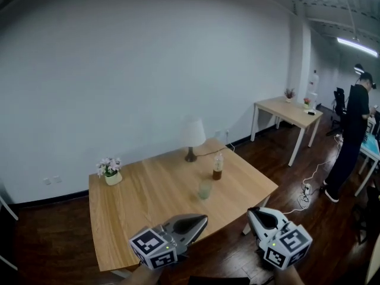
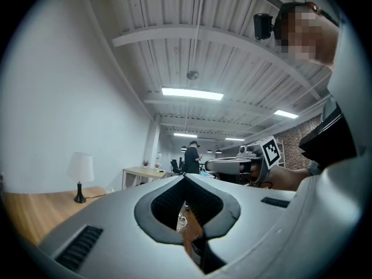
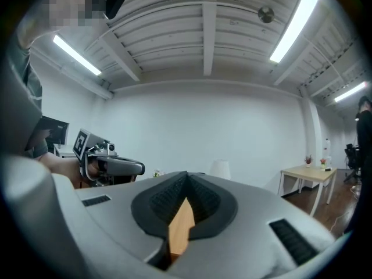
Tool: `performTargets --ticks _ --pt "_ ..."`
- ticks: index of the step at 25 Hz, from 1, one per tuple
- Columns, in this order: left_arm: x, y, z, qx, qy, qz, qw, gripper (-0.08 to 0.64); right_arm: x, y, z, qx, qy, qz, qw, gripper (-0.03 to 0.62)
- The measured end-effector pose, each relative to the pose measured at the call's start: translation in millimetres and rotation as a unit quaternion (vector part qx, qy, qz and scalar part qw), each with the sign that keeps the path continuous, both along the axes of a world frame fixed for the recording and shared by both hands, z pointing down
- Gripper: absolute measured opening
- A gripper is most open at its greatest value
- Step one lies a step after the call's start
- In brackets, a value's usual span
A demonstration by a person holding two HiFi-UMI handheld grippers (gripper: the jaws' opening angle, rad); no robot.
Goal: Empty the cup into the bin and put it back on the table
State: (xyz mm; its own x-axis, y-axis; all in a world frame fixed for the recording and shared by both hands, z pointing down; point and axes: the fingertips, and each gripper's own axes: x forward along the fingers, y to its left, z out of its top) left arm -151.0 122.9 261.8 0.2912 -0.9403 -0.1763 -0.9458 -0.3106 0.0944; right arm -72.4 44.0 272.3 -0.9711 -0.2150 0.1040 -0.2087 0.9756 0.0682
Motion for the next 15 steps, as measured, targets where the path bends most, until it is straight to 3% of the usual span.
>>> performTargets --ticks 11,15 --pt "-35 -101 -6 0.000 -0.017 -0.092 0.9956 -0.008 -25 -102 -8 0.004 -0.009 -0.053 0.999 0.000" --pt "-49 -121 -6 -0.004 -0.016 -0.105 0.9944 -0.008 -39 -131 -3 -0.011 -0.015 -0.057 0.998 0.000"
